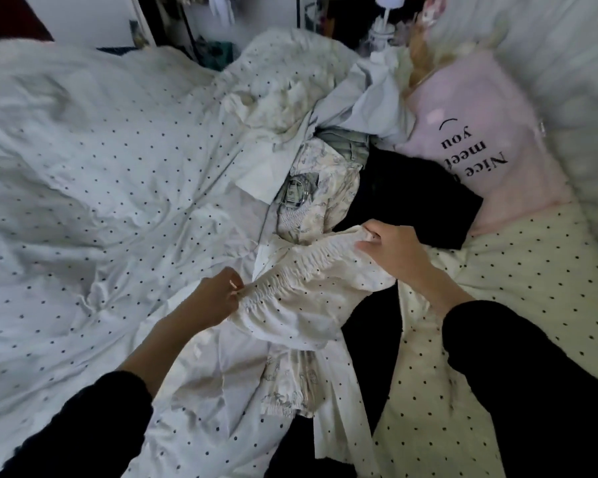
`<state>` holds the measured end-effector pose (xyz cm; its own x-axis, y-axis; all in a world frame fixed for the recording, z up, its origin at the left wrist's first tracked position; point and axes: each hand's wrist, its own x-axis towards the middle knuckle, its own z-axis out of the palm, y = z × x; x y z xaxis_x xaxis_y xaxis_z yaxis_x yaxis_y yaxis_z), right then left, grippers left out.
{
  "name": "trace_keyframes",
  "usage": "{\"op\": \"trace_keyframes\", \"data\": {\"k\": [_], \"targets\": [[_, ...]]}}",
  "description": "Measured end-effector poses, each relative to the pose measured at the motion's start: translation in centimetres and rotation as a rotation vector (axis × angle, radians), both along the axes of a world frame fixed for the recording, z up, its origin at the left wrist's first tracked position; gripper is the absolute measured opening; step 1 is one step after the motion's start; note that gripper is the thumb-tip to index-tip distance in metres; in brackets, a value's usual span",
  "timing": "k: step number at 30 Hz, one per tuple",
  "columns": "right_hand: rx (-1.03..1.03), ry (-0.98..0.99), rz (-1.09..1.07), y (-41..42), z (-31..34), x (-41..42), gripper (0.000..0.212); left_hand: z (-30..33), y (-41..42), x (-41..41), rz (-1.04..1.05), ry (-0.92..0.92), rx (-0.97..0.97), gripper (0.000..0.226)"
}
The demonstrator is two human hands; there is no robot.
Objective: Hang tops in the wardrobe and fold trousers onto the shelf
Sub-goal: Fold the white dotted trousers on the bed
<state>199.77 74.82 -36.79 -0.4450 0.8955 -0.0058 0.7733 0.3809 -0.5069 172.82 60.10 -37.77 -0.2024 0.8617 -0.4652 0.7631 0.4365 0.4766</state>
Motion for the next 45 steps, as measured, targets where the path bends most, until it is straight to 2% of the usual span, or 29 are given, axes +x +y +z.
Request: {"op": "trace_keyframes", "data": {"k": [3, 5, 7, 10, 14, 18, 22, 26, 29, 33, 36, 39, 42, 43, 45], "targets": [[0.003, 0.076, 0.073, -0.3, 5.0, -3.4, 0.033, 4.2, -1.9, -3.4, 0.044, 0.040, 0.080, 0.038], [0.019, 0.107, 0.106, -0.2, 8.5, -6.1, 0.041, 7.0, -3.2, -5.7, 0.069, 0.116, 0.148, 0.039], [0.063, 0.149, 0.133, -1.7, 13.3, -9.8, 0.038, 11.4, -5.9, -8.9, 0.108, 0.195, 0.234, 0.032], [0.185, 0.111, 0.171, -3.4, 19.0, -14.3, 0.024, 16.9, -8.4, -12.5, 0.129, 0.296, 0.296, 0.026], [0.312, 0.130, 0.131, -6.2, 26.1, -19.4, 0.030, 25.0, -11.5, -16.7, 0.222, 0.429, 0.477, 0.024], [0.369, 0.286, 0.062, -9.7, 33.2, -23.6, 0.047, 33.9, -15.5, -19.9, 0.346, 0.516, 0.728, 0.024], [0.443, 0.453, 0.005, -11.9, 40.3, -26.6, 0.038, 42.1, -18.3, -21.3, 0.434, 0.599, 0.957, 0.026], [0.589, 0.593, -0.045, -13.5, 48.0, -28.2, 0.035, 50.3, -20.5, -20.9, 0.424, 0.683, 1.170, 0.027], [0.636, 0.675, -0.076, -13.7, 52.3, -28.4, 0.035, 54.9, -21.2, -20.6, 0.423, 0.774, 1.236, 0.027], [0.664, 0.720, -0.068, -13.5, 56.0, -28.8, 0.036, 58.6, -21.8, -20.2, 0.466, 0.768, 1.244, 0.024], [0.716, 0.756, -0.047, -13.0, 57.7, -29.4, 0.035, 60.4, -22.3, -19.7, 0.494, 0.720, 1.320, 0.024], [0.728, 0.784, -0.030, -12.1, 57.6, -30.5, 0.037, 61.3, -22.5, -19.3, 0.520, 0.640, 1.335, 0.023], [0.650, 0.807, -0.030, -12.0, 57.0, -32.3, 0.039, 61.9, -22.7, -19.6, 0.488, 0.610, 1.328, 0.024], [0.630, 0.826, 0.009, -12.0, 56.8, -33.3, 0.037, 62.0, -22.9, -19.8, 0.483, 0.620, 1.319, 0.023], [0.565, 0.837, 0.058, -12.0, 56.4, -35.3, 0.018, 61.8, -23.3, -21.0, 0.493, 0.623, 1.300, 0.024]]}}
